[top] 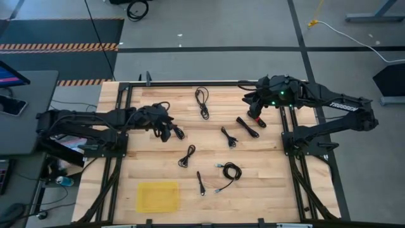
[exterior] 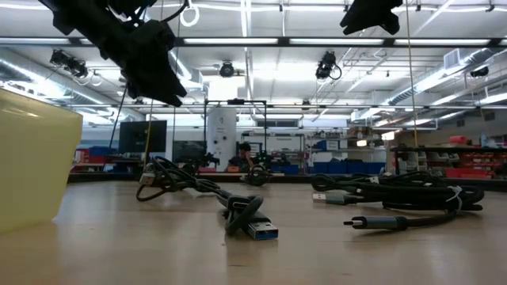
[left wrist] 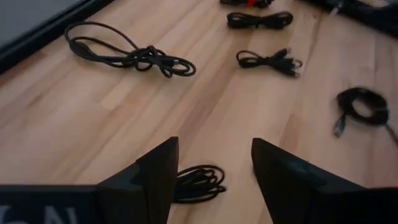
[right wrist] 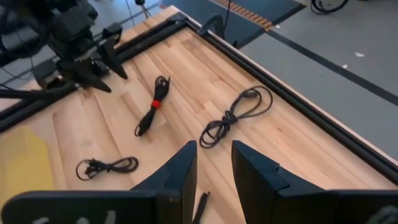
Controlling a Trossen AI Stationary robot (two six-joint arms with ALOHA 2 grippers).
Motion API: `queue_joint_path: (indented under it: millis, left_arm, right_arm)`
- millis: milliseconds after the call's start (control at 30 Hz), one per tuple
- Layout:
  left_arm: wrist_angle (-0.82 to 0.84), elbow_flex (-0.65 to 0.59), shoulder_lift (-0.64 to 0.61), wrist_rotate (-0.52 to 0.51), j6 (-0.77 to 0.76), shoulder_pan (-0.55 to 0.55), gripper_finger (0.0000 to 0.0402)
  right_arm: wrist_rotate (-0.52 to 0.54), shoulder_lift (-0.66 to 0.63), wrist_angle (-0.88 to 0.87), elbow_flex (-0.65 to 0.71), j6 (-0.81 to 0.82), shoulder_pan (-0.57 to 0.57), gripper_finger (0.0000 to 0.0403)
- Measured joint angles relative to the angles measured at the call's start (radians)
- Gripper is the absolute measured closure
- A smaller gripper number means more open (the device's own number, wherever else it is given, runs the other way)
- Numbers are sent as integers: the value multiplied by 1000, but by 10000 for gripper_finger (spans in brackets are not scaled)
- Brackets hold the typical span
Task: Pick and place USB-C Cables
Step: Put the black charger cable into the yellow bin
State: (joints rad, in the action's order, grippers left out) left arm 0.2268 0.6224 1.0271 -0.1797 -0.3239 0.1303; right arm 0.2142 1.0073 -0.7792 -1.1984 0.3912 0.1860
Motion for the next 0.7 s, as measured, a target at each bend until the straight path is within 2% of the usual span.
queue_joint_path:
  millis: [167,400,700]
  left_arm:
    - [9,0,56,1,181,-19,202]
    - [15,0,219,0,488,-57,180]
    - [-42,-1,396,-10,785,-80,173]
  right_arm:
    - [0,0,0,0,0,0,297]
    - [-34,0,1,0,10,-1,297]
    - [-84,0,36,0,10,-2,297]
